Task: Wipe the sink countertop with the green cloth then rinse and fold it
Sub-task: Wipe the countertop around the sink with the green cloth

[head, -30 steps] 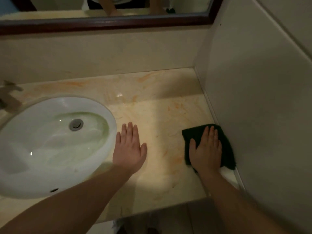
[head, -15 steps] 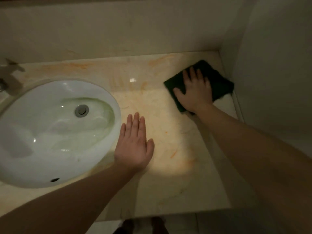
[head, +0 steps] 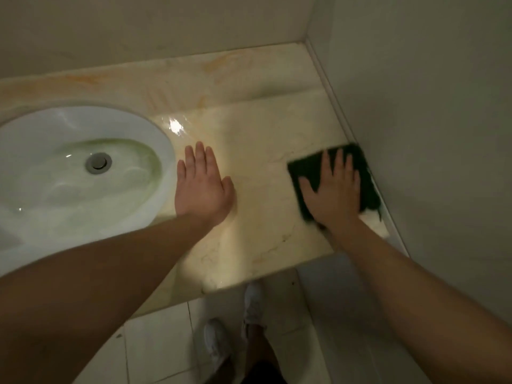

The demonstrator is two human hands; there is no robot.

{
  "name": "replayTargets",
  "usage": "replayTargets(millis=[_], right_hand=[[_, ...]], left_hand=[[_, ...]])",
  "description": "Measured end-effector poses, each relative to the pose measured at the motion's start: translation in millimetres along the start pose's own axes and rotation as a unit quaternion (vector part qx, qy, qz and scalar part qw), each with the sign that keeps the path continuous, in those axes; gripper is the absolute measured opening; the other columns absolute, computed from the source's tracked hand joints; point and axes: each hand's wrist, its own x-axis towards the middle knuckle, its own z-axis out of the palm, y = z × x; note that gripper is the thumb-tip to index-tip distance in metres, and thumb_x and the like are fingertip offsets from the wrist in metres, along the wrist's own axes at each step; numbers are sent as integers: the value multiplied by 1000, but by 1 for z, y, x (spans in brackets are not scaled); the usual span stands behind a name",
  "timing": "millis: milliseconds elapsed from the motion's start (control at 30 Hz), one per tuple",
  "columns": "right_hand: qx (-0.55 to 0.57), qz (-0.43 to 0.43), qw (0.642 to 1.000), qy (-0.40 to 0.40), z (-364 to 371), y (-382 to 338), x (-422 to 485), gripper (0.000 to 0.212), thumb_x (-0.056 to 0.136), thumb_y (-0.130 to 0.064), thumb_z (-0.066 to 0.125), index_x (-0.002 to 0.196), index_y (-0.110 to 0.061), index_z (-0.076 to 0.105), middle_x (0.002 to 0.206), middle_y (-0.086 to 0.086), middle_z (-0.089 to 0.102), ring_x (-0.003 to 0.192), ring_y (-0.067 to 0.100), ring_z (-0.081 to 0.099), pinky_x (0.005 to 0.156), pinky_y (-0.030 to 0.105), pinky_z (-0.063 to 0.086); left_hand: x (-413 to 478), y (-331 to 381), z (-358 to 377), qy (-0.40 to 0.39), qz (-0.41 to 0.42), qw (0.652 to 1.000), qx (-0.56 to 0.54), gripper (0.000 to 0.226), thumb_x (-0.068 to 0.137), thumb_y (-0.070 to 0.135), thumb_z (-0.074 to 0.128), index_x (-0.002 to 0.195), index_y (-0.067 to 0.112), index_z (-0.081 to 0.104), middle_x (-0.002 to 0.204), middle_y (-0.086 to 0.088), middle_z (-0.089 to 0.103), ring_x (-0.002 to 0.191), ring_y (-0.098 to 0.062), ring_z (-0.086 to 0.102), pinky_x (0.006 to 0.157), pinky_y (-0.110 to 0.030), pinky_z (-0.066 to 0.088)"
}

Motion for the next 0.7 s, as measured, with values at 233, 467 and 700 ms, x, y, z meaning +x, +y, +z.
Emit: replayTargets(millis=[233,467,700], right_hand=[[4,-187,982,-33,20,-81,-117,79,89,-62,34,154,-20,21,162,11,17,150,30,11,120,48,11],[-2,88,996,-6,0,13,-50,84,91,-63,17,156,-11,5,163,17,5,150,32,4,120,51,13],[-8,-141,990,-28,21,-47,-133,80,90,-63,32,156,-20,15,163,10,12,150,29,7,121,46,7]], left_hand=[[2,-1,3,9,9,1000,3,72,93,38,23,154,3,7,163,-17,5,150,-33,-1,122,-48,5],[4,1,3,9,0,1000,-2,71,93,35,29,153,2,10,162,-17,8,150,-34,2,121,-48,7],[3,-1,2,15,11,1000,3,70,94,35,24,153,2,8,163,-17,6,150,-33,0,121,-48,6]])
